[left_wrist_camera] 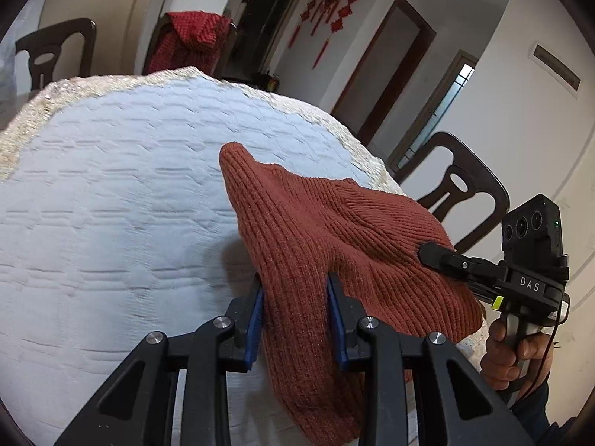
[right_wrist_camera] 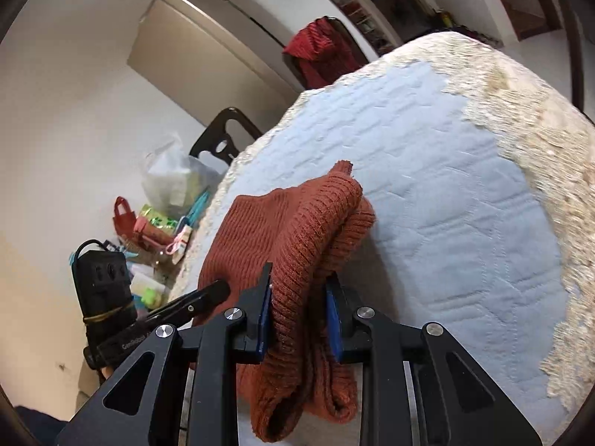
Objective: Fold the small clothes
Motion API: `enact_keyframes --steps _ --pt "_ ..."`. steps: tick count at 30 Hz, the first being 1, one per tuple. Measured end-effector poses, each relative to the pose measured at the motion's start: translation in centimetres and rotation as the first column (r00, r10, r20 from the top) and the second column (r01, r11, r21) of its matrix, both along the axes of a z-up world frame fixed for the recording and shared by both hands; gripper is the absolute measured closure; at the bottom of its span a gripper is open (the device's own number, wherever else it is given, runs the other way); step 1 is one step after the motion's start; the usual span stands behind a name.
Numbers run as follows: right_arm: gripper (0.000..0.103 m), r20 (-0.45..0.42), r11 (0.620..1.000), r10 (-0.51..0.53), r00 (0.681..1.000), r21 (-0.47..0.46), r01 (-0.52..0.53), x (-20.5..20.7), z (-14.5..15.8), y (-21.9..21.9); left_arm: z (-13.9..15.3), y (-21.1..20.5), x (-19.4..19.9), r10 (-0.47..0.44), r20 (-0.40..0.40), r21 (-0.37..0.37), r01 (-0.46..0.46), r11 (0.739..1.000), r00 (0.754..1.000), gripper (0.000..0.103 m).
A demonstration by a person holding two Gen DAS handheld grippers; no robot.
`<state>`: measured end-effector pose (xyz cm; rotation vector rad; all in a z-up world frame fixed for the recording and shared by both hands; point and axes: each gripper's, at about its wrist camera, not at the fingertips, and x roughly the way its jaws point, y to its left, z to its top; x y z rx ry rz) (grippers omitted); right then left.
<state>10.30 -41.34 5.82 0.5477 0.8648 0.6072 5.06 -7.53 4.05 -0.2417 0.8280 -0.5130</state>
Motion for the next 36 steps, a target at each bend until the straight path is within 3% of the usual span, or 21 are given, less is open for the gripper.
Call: enact_keyframes --steps 14,21,26,28,31,33,36 --pt "0.078 0.01 0.984 0.171 0.985 0.056 -0.172 4.0 0.1 13.3 2.2 12.7 3.1 0.154 0.024 0.013 -0.154 0.988 0.988 0.07" --pt "0.078 0.014 0.973 0.22 0.975 0.063 -0.221 6.8 -0.2 18.4 1.2 17.2 6.7 0.192 0.002 0.007 -0.192 0.981 0.981 0.07" --pt "0.078 -0.023 0.972 0.235 0.972 0.037 -0.234 8.4 -2.1 20.0 -1.5 18.9 8.0 0.202 -0.048 0.004 -0.202 0.979 0.978 0.069" --pt "0.075 -0.06 0.972 0.233 0.971 0.021 -0.232 9.1 -3.5 20.2 -3.2 19.2 8.1 0.215 -0.075 0.018 -0.214 0.977 0.974 0.064" --pt "0.073 -0.111 0.978 0.209 0.972 0.019 -0.208 9.7 -4.9 19.3 -3.7 20.3 7.5 0.236 -0.084 -0.027 -0.239 0.971 0.968 0.058" --pt "0.072 -0.119 0.98 0.197 0.973 0.02 -0.196 9.6 -4.8 18.7 -3.0 20.3 6.6 0.26 -0.054 0.0 -0.26 0.966 0.964 0.058" --pt "0.072 -0.057 0.983 0.179 0.982 -0.032 -0.181 8.8 -3.1 18.2 -1.4 19.8 5.6 0.288 0.029 0.069 -0.289 0.955 0.957 0.059"
